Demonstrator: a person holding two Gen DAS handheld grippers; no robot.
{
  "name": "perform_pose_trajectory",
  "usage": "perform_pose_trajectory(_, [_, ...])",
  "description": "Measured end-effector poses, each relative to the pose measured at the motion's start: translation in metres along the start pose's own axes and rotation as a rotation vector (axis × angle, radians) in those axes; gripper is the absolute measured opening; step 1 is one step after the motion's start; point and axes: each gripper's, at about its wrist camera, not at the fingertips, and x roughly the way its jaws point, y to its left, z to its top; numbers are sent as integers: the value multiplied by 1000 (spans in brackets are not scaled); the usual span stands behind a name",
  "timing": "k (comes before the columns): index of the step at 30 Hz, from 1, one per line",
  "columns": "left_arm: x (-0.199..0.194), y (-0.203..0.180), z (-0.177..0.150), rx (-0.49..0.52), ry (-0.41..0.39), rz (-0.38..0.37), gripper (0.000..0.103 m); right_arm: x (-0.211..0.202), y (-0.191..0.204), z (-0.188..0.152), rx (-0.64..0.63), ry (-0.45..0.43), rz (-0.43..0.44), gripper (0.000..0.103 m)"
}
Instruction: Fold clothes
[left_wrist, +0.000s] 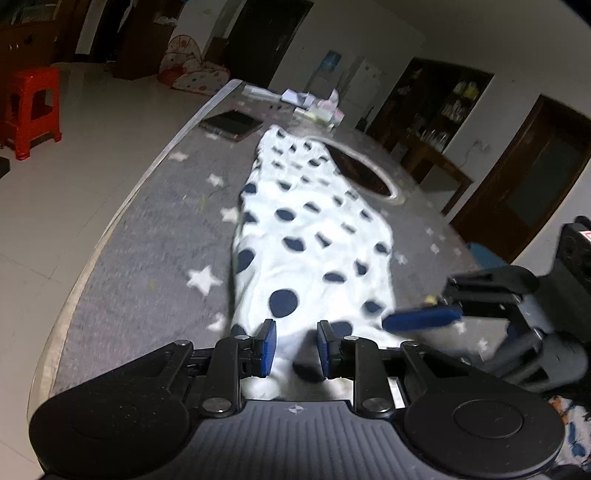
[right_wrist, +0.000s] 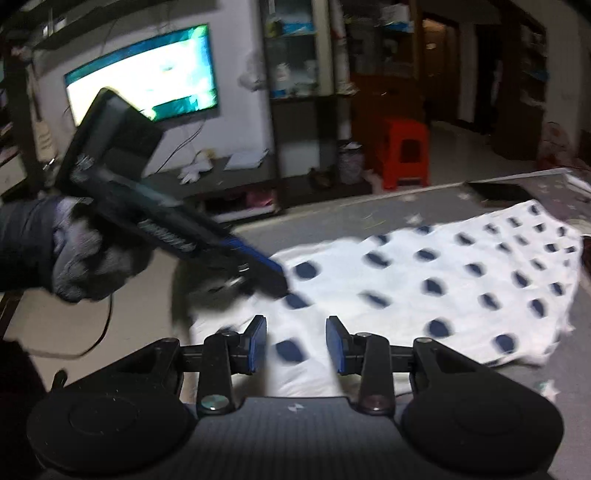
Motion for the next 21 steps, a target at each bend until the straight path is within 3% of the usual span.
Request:
perform_pose_trajectory(3, [-2, 1, -2, 6, -6, 16, 25, 8, 9, -9, -7, 31, 3, 35])
perform_pose_trajectory(9, [-19, -3, 7, 22, -62, 14, 27, -5, 12, 1, -10, -3, 26, 35])
perform_pose_trajectory(16, [2, 7, 8, 7, -13, 83, 28, 7, 10, -8, 15, 33, 57, 40])
perform_pose_trajectory(21, [6, 16, 15, -7, -22, 118, 29, 7, 7, -10, 25, 37, 65, 41])
